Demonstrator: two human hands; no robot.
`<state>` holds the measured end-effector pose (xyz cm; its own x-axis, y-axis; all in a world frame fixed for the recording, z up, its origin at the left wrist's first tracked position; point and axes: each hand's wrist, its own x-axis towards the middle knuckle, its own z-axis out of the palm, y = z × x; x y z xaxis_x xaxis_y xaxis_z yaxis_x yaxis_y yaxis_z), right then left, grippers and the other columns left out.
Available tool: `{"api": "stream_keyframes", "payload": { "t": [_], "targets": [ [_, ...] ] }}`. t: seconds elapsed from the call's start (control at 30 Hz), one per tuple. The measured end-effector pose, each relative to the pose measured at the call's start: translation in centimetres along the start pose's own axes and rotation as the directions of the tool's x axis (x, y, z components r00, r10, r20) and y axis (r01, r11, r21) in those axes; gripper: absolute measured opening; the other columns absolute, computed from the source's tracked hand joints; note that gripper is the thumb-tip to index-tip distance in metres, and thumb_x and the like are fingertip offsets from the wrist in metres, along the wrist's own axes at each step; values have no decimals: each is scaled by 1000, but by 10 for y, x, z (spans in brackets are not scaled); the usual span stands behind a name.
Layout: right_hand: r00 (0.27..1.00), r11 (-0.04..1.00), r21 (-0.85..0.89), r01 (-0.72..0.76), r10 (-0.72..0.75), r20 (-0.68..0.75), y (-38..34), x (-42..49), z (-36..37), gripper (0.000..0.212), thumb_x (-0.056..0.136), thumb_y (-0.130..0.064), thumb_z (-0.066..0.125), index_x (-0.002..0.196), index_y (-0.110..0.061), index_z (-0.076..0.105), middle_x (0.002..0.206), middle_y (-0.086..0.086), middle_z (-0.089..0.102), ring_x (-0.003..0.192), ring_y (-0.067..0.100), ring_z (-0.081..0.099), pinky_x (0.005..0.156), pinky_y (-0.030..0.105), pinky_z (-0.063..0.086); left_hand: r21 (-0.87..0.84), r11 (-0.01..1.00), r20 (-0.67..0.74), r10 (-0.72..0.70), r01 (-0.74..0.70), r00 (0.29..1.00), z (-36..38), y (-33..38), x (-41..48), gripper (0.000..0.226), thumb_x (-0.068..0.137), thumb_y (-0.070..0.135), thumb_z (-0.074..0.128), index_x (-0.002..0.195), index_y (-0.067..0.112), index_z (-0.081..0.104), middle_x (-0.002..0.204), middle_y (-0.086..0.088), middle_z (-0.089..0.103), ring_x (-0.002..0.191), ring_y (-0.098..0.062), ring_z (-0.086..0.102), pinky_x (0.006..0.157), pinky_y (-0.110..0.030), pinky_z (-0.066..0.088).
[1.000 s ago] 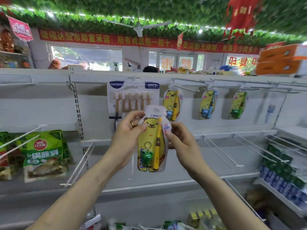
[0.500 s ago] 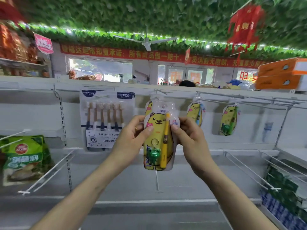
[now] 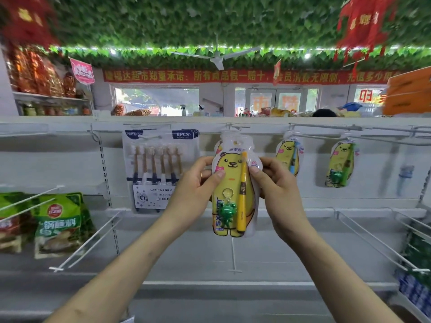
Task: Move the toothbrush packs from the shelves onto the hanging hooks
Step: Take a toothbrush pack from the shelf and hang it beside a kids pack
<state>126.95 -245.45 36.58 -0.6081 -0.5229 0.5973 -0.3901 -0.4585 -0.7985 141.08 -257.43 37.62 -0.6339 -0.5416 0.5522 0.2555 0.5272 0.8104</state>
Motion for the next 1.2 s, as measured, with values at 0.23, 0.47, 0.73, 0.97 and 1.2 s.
{"api": "stream_keyframes", "payload": {
  "t": [0.23,0.47,0.73,0.97,1.2],
  "targets": [
    [999,1000,-11,-11,11,-38,17,22,5,11,105,-20,64,115,-17,67,103,2,77,98,17,76,76,28,62,112,994,-35,-11,15,999,2,-23,26,28,108,34,56,135,27,57,103,9,80,92,-8,76,82,-40,62],
    [990,980,-164,-111,95,-106,59,76,12,15,99,-44,65,102,-30,62,103,1,71,100,21,72,86,55,62,273,954,-231,-60,124,971,26,-54,81,16,110,36,47,125,28,47,111,4,69,99,-13,69,81,-39,61],
    [986,949,-289,-128,90,-140,90,125,19,17,102,-41,59,102,-24,61,99,-2,68,95,20,68,86,56,60,241,923,-354,-204,300,913,41,-78,137,14,111,24,40,117,18,50,109,-3,63,97,-20,62,68,-33,49],
    [985,914,-386,-124,68,-156,99,144,20,22,106,-39,57,110,-18,62,95,-6,66,90,14,65,85,45,59,269,908,-338,-223,321,914,43,-89,155,14,111,26,40,112,17,50,102,-4,62,86,-18,59,63,-32,43],
    [981,886,-442,-141,66,-182,95,147,23,24,105,-39,58,108,-15,61,93,-1,67,90,20,66,83,48,58,277,900,-330,-241,338,913,42,-86,154,15,111,28,42,116,17,51,109,-5,63,97,-24,63,76,-38,53]
  ]
}}
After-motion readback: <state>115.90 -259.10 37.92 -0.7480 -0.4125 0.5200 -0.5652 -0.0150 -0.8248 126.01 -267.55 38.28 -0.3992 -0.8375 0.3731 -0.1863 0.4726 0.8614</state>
